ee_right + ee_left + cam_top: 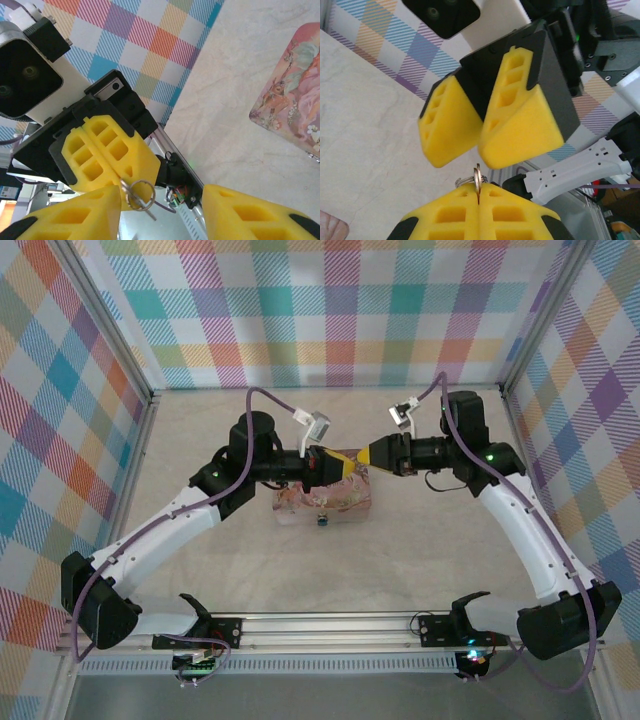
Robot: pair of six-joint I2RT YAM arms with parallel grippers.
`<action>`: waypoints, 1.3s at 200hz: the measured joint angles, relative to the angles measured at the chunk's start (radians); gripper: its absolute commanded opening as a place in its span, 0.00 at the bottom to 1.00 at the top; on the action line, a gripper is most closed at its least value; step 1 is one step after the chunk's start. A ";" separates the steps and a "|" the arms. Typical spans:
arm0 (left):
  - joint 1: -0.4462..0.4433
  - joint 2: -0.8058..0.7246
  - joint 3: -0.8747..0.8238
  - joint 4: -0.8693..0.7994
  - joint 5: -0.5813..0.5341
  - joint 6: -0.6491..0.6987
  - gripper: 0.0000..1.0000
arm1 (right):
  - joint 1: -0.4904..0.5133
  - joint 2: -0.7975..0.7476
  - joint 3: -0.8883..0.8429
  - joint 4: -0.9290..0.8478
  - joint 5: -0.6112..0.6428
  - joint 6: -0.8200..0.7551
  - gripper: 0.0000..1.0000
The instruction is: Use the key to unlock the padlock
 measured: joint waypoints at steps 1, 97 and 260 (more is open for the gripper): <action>0.000 0.000 0.000 0.000 0.002 0.000 0.00 | 0.000 0.000 -0.001 0.001 0.000 0.000 0.45; 0.000 0.000 0.000 0.015 0.066 -0.032 0.00 | 0.002 -0.015 -0.037 0.177 -0.114 0.067 0.38; 0.000 0.018 0.010 0.031 0.114 -0.047 0.00 | 0.020 -0.015 -0.038 0.151 -0.158 -0.001 0.05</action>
